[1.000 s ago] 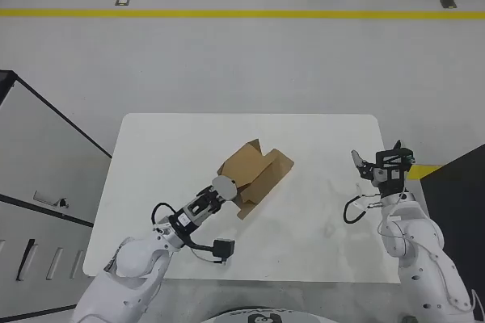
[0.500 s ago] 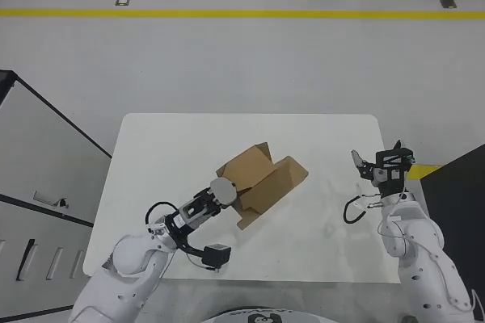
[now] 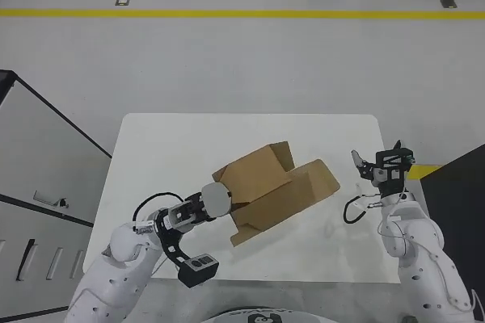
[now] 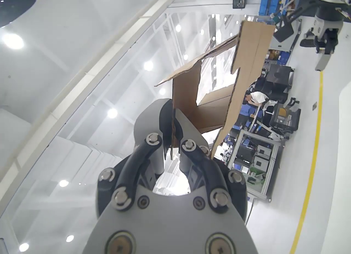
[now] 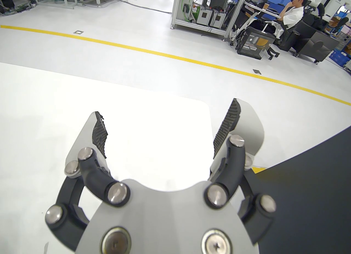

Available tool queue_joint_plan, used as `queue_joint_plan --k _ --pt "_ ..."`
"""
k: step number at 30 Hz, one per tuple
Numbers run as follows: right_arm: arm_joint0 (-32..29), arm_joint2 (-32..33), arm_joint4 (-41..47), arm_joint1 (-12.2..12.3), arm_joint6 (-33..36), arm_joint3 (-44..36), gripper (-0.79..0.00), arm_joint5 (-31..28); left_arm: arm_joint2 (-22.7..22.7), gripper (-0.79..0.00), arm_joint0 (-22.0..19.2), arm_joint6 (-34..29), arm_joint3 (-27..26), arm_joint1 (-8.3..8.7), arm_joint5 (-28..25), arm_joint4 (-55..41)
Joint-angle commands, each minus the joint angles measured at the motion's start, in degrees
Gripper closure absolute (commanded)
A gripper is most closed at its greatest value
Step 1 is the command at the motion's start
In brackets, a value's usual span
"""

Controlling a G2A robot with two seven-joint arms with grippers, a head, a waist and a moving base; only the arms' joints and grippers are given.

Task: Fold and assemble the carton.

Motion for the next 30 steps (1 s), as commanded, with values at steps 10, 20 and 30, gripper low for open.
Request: queue_joint_plan --k 10,20,30 --pt "0.0 0.0 0.0 0.0 0.0 0.0 -0.785 0.0 -0.34 0.0 -0.78 -0.58 -0.83 -0.01 0.57 1.84" --pt "0.0 0.0 0.0 0.0 0.0 0.0 -0.785 0.0 -1.17 0.0 -9.78 3.42 2.83 0.01 7.75 17.22" --pt "0.0 0.0 0.0 0.0 0.0 0.0 -0.785 0.0 -0.29 0.0 -13.62 5.04 5.24 -0.04 11.26 18.42"
